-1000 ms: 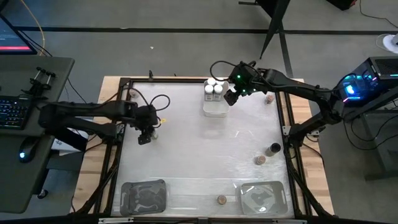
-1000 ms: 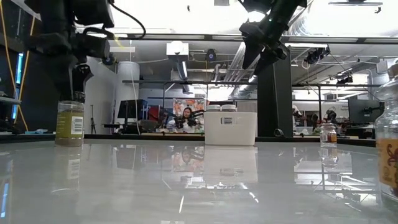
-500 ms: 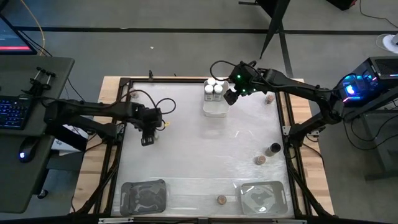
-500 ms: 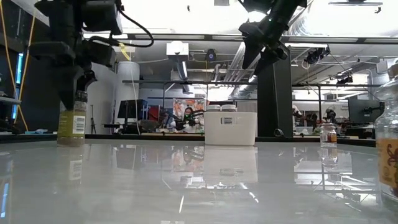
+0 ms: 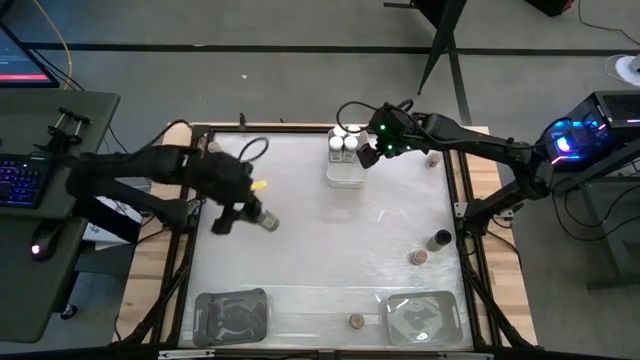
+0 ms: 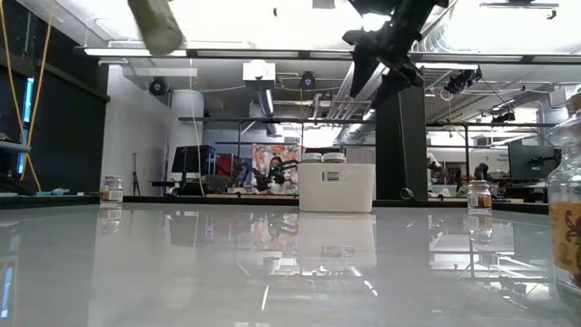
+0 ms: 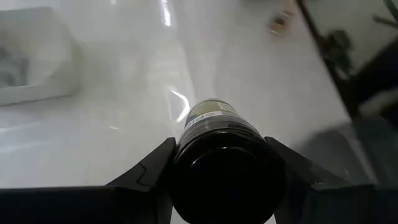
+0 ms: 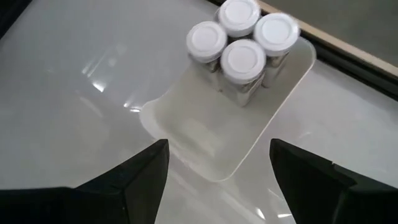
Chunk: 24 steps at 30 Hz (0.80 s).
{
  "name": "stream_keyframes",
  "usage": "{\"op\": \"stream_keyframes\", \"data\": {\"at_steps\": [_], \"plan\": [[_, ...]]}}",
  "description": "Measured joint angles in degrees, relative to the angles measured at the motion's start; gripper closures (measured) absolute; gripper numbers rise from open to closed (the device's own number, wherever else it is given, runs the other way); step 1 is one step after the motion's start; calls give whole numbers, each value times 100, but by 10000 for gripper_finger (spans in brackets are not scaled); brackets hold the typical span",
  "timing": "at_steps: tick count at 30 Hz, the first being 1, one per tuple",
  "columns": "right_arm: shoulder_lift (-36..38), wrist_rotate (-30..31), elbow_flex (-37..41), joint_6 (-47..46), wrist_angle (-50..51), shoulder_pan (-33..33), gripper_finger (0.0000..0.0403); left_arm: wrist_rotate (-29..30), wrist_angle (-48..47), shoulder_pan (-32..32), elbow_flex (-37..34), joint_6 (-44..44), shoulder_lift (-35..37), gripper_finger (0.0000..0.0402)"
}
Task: Sort spices by type
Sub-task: Put the left black seasoning bottle into the black bin
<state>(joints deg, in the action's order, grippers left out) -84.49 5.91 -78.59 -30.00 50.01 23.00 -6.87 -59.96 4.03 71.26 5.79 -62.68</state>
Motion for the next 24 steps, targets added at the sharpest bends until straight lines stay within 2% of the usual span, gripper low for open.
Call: {"op": "stream_keyframes", "data": {"at_steps": [3, 7, 13, 16, 19, 24], "plan": [[0, 16, 0, 0, 4, -190, 128, 396, -434, 1000, 187, -709, -80, 239], [0, 190, 0, 33, 16, -489, 128, 974, -713, 2449, 187, -2310, -362, 239], [0, 447, 0, 269, 0, -852, 128, 1039, -554, 4087, 187, -4874, -1263, 239], [0, 569, 0, 332, -10, -941, 128, 1035, -516, 4546, 187, -5827, -1666, 239], [0, 568, 0, 328, -10, -968, 128, 1040, -540, 4784, 186, -6369, -1977, 239], [2, 561, 0, 209, -8, -968, 127, 971, -563, 4855, 184, -6294, -2404, 239]]}}
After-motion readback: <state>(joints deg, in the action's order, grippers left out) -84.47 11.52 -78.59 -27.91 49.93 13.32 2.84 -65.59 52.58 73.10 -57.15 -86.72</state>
